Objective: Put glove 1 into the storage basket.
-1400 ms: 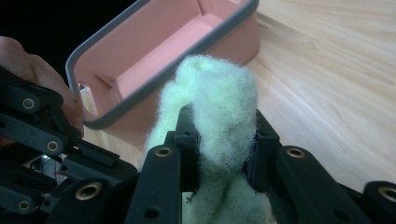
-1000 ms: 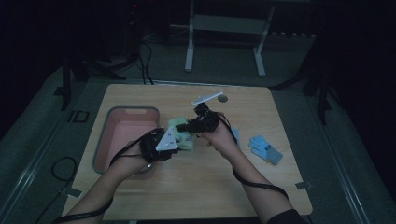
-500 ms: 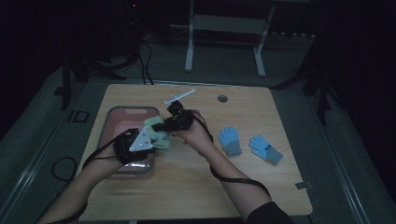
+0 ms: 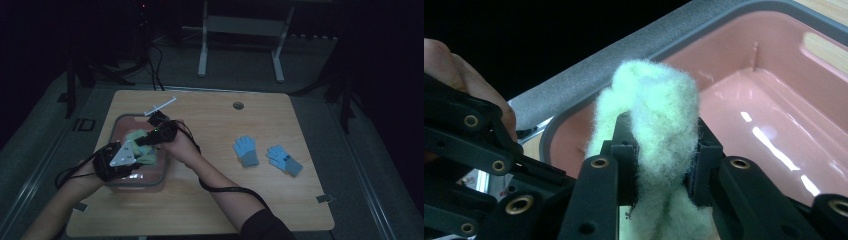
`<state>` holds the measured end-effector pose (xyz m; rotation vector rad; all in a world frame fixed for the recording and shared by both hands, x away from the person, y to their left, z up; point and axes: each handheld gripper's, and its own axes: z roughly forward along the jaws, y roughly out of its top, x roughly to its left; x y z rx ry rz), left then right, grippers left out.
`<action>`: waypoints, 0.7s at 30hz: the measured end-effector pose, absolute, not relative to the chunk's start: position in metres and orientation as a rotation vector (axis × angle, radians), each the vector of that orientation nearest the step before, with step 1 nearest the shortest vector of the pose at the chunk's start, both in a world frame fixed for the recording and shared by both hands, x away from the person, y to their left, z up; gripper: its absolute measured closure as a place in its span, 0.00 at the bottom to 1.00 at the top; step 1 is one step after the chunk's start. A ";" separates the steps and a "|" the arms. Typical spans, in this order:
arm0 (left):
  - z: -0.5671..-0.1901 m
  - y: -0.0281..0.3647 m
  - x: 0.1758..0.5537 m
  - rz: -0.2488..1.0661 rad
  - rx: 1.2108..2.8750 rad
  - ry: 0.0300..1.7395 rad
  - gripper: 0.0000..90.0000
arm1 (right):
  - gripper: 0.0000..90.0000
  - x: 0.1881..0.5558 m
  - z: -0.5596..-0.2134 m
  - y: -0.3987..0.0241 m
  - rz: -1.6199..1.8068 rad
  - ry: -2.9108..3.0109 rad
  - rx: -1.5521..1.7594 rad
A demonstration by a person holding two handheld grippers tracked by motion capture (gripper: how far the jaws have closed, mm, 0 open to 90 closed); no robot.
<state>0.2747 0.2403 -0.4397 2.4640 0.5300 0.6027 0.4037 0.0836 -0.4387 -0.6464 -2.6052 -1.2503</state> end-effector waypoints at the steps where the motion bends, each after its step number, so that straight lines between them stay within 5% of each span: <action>1: -0.442 0.244 0.274 0.601 2.465 0.535 0.87 | 0.80 0.402 -0.440 0.088 -1.249 -2.618 -0.636; 21: -0.484 0.232 0.298 0.487 2.585 0.560 0.88 | 0.79 0.408 -0.482 0.101 -0.995 -2.784 -0.707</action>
